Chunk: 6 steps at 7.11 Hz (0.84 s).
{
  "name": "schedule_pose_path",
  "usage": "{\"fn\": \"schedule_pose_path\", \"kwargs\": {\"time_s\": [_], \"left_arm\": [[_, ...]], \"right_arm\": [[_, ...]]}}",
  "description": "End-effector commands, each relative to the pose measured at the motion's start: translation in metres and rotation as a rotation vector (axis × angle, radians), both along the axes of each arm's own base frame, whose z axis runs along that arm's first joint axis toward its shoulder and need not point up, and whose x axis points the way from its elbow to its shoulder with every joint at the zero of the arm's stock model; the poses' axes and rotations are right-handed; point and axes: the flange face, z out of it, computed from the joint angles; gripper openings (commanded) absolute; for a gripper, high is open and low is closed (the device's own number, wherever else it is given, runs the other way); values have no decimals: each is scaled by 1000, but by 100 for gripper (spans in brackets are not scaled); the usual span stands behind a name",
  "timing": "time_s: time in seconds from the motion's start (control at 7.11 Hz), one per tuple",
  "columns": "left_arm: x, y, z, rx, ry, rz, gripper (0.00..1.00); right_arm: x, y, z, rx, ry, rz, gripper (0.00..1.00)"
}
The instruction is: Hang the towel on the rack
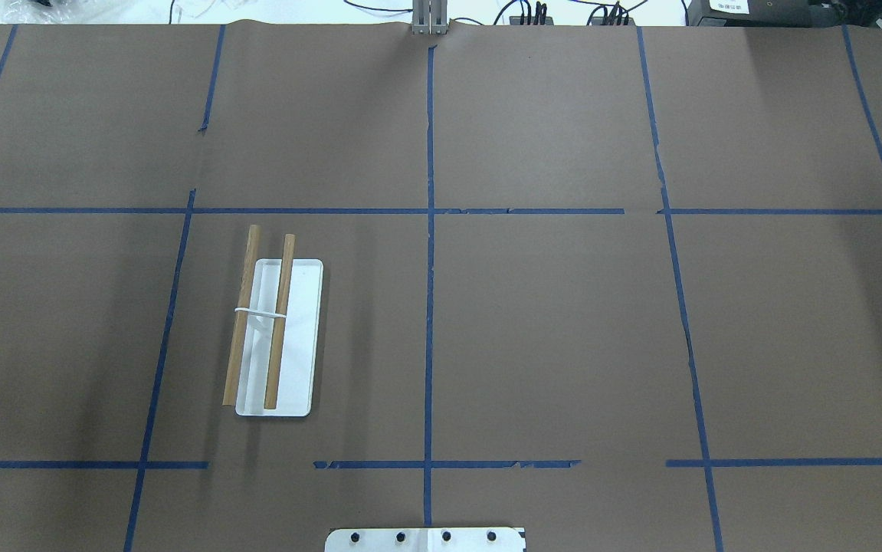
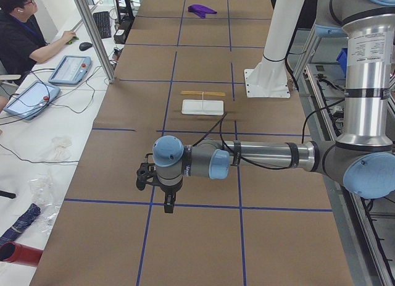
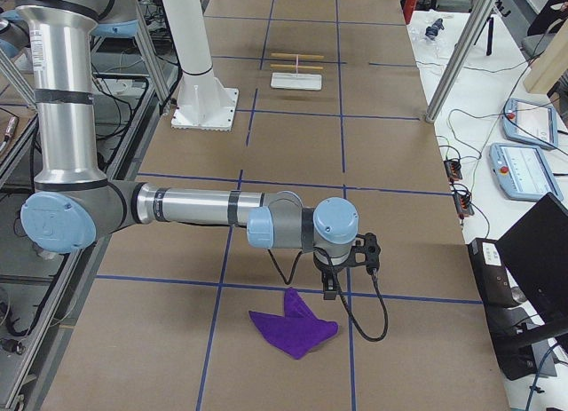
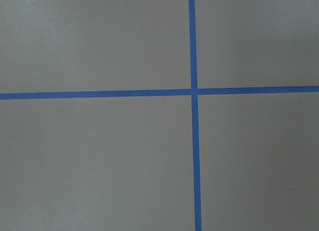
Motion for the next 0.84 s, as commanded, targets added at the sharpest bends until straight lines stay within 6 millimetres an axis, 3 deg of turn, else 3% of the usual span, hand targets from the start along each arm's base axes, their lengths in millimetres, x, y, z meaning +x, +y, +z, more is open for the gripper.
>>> {"fn": "schedule_pose_path", "kwargs": {"time_s": [0.0, 0.28, 0.42, 0.7], "left_arm": [[0, 0, -4, 6, 1, -2, 100], [0, -1, -7, 13, 0, -2, 100], [0, -2, -8, 16, 1, 0, 100], [0, -3, -12, 26, 1, -2, 100]], "right_arm": [[-2, 0, 0, 2, 2, -6, 100], [-13, -16, -31, 75, 31, -41, 100], [-13, -11, -8, 23, 36, -35, 100], [-14, -5, 63, 5, 39, -44, 100]]}}
